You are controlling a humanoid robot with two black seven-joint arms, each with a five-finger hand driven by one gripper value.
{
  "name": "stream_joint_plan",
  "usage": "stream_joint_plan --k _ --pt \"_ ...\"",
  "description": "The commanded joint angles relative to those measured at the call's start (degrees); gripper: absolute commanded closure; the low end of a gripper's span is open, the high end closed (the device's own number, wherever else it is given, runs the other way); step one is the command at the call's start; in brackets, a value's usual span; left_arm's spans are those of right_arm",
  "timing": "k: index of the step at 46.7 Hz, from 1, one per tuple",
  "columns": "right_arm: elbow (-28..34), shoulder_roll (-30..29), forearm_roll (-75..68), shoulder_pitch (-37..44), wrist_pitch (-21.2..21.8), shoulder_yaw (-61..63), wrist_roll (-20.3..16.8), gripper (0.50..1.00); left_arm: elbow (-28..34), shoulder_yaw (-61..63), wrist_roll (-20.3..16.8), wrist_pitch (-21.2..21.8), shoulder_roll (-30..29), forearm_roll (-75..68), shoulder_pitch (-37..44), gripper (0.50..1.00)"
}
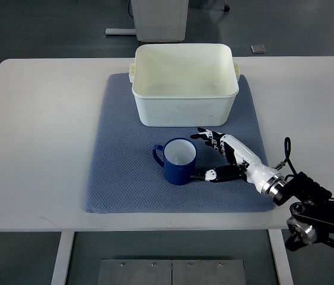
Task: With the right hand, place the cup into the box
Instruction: 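Wrap the right hand fingers around the blue mug's body, then close the right hand firmly on the mug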
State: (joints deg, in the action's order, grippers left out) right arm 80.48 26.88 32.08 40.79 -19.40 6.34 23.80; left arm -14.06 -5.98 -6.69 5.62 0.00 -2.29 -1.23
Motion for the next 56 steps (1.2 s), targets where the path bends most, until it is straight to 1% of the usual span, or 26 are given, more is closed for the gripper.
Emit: stream_joint_plan --k 1,14,17,26,56 --pt "-0.1 -0.7 0.0 0.0 0.0 0.0 -0.2 0.5 0.0 0.0 -0.1 0.0 0.0 0.0 0.0 0.5" --pt "-0.8 -3.0 -0.2 0.2 -0.3 0.0 -0.4 0.5 0.0 0.0 -0.1 0.0 0.0 -0.1 0.0 0.5" --pt "-0.9 -3.3 -0.3 0.4 -0.3 0.0 -0.9 0.5 0.0 0.0 -0.1 0.0 0.0 0.0 0.0 0.5" --pt "-1.3 -3.9 -0.3 0.5 -0.3 0.0 -1.9 0.5 0.0 0.0 0.0 0.0 0.0 0.0 0.0 0.5" --pt "-2.1 -6.4 -0.6 1.0 -0.4 0.0 -2.8 0.5 0.0 0.0 0.0 0.0 0.0 -0.1 0.0 0.5"
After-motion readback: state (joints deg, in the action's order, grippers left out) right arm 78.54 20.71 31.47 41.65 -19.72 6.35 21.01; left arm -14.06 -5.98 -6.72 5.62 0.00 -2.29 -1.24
